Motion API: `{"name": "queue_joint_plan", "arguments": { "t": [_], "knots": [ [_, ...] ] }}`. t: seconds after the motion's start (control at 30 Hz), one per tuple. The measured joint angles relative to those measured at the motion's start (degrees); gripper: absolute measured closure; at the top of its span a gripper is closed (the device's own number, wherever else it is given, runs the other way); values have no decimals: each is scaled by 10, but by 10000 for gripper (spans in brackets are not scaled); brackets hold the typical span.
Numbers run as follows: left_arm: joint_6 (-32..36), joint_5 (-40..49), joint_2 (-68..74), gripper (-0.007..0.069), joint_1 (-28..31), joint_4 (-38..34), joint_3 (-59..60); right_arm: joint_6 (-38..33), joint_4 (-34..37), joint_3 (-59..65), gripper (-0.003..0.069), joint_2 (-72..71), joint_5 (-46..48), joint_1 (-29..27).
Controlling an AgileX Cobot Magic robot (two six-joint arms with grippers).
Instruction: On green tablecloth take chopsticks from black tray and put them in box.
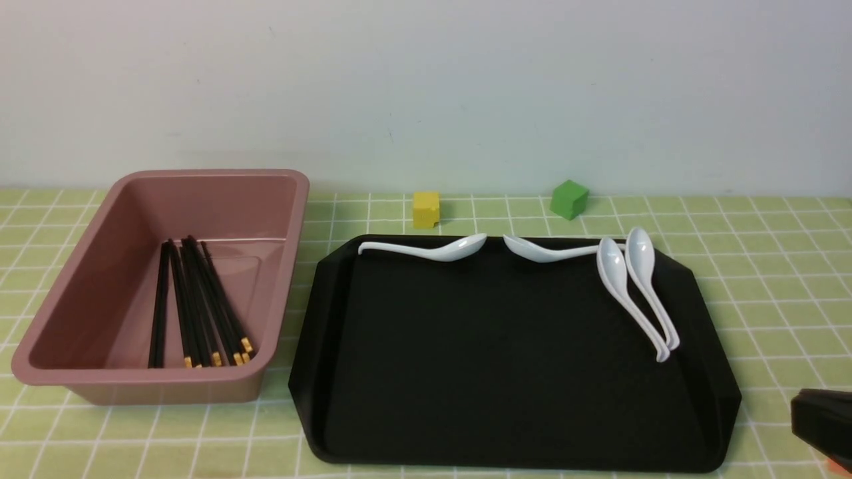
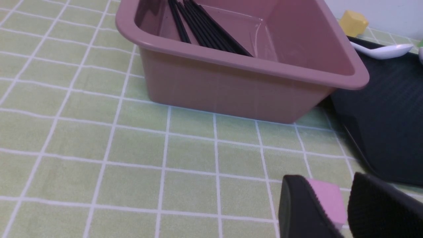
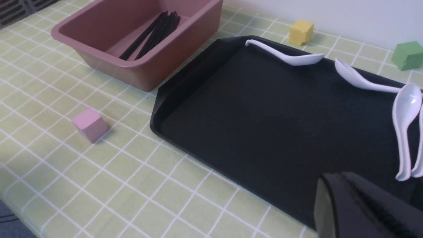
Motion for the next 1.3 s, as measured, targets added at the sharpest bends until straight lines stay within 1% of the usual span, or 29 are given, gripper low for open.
{"name": "queue_joint_plan", "arguments": {
  "t": [0.1,0.17,0.27,0.33,0.4,0.53,0.7,0.77,0.8,0.83,0.9,1.0,1.13,1.3],
  "knots": [
    [0,0,0,386,0,0,0,-3,13,2,632,-4,-5,0],
    [0,0,0,386,0,0,0,-17,16,13,629,-12,-31,-3],
    [0,0,0,386,0,0,0,-49,27,40,626,-31,-74,-25],
    [0,0,0,386,0,0,0,-80,45,82,626,-57,-120,-62],
    [0,0,0,386,0,0,0,-109,68,120,626,-88,-149,-109],
    [0,0,0,386,0,0,0,-146,95,201,619,-184,-167,-211],
    [0,0,0,386,0,0,0,-157,100,264,615,-274,-167,-316],
    [0,0,0,386,0,0,0,-158,103,276,615,-285,-167,-333],
    [0,0,0,386,0,0,0,-158,106,288,613,-290,-167,-357],
    [0,0,0,386,0,0,0,-158,107,298,610,-291,-167,-370],
    [0,0,0,386,0,0,0,-159,109,311,608,-291,-167,-388],
    [0,0,0,386,0,0,0,-159,109,330,604,-291,-167,-399],
    [0,0,0,386,0,0,0,-159,109,341,599,-291,-162,-399],
    [0,0,0,386,0,0,0,-159,109,338,591,-291,-129,-399]
  ]
}}
